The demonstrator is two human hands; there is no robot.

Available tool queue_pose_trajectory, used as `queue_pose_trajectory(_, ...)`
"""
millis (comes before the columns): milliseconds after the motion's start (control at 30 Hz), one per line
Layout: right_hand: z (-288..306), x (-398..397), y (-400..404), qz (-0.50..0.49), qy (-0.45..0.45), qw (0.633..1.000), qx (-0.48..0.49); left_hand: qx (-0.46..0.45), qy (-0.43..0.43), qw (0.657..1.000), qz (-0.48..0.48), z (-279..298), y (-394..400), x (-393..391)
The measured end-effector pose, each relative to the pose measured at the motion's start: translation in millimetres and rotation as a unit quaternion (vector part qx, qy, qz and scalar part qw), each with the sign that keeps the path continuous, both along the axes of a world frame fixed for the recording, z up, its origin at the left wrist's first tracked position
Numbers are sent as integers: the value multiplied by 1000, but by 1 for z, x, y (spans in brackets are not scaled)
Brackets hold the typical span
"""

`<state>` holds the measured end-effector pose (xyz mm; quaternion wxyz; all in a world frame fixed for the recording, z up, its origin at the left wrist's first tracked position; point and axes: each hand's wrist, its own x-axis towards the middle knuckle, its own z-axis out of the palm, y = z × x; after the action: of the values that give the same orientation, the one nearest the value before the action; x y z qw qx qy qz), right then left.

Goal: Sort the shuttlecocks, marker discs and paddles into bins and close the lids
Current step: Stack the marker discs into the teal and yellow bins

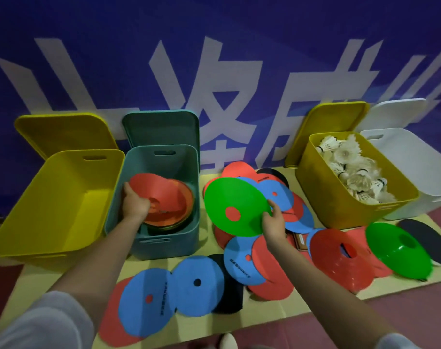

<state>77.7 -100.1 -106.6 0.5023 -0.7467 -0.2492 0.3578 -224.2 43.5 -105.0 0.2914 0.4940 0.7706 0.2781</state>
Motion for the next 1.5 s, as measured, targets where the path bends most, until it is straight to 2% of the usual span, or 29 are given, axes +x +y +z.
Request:
queue_pose_trajectory(167, 2, 3, -1, 29, -3, 1000, -7, -59, -31, 998, -1, -31, 8, -3)
queue_pose_trajectory(300, 5, -2, -3, 41, -8, 999, -4, -41, -30, 999, -3, -29, 19, -6)
queue_pose_trajectory(367, 5, -5, 1, 34, -10, 999, 8, -27, 0, 999, -35, -25, 21, -8)
queue_pose_trajectory(433, 6, -8, 6, 21, -8, 1000, 14, -62, 88, 989, -98, -24, 21, -11)
queue_pose_trajectory(533, 16, -15, 15, 16, -4, 999, 33, -105, 242, 941, -214, -20, 16, -18)
queue_pose_trajectory(633, 34, -24, 31, 18, -8, 998, 62, -57, 399, 862, -308, -5, 14, -29)
queue_pose_trajectory(767, 51, -47, 59, 38, -32, 995, 91, 13, 457, 805, -379, 20, 17, -48)
queue_pose_trajectory(833, 57, -61, 72, 53, -49, 992, 105, 85, 459, 794, -391, 28, 14, -58)
queue_pose_trajectory(900, 60, -75, 83, 68, -70, 989, 110, 155, 424, 816, -361, 29, 12, -68)
queue_pose_trajectory(967, 61, -92, 92, 80, -87, 987, 107, 188, 357, 861, -308, 27, 10, -79)
queue_pose_trajectory(1067, 58, -117, 108, 118, -132, 979, 99, 130, 210, 943, -221, 20, 7, -86)
queue_pose_trajectory(1133, 57, -135, 119, 148, -178, 970, 72, 77, 106, 976, -177, 14, 6, -84)
queue_pose_trajectory(1267, 45, -169, 140, 201, -241, 949, 25, 87, 52, 982, -158, 8, 5, -84)
queue_pose_trajectory(1500, -11, -203, 158, 250, -230, 933, -113, 94, 37, 984, -145, 6, 5, -86)
